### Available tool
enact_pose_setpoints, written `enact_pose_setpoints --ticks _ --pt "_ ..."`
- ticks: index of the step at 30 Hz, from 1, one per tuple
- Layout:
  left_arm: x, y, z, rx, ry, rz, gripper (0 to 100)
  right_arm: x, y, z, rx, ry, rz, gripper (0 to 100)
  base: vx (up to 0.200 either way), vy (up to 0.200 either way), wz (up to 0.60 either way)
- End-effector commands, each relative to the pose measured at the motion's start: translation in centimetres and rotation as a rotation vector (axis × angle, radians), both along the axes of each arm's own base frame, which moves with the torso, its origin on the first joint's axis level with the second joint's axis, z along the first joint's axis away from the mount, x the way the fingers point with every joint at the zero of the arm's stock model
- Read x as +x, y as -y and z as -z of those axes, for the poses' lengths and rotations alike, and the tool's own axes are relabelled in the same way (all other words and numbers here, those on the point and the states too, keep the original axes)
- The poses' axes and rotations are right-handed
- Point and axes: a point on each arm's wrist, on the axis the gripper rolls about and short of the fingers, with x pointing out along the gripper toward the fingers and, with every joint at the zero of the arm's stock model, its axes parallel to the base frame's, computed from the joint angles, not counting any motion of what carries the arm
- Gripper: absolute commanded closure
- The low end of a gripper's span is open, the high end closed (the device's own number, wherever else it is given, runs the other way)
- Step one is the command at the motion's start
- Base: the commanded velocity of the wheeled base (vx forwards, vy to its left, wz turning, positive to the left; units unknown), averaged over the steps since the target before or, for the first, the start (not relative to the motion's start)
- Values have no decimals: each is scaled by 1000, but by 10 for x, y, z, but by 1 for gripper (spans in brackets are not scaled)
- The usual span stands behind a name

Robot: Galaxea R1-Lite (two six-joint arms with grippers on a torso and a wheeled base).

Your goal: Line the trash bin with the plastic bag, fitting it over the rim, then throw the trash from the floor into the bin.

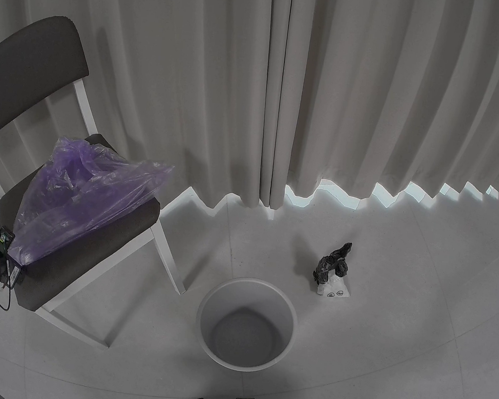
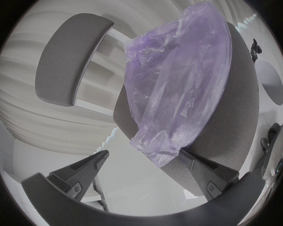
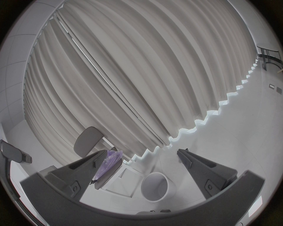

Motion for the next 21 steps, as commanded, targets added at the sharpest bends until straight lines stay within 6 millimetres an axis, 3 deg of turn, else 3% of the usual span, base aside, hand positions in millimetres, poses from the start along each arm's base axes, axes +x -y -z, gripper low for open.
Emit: enact_pose_setpoints --ticks 1,9,21 --pt "-5 5 1 -3 -1 13 0 -2 0 -1 1 9 0 0 0 0 0" --pt "-8 6 4 -7 -12 11 0 -1 0 0 1 6 -2 0 0 0 0" --pt "12 0 3 3 14 12 0 -1 0 0 1 6 -2 0 0 0 0"
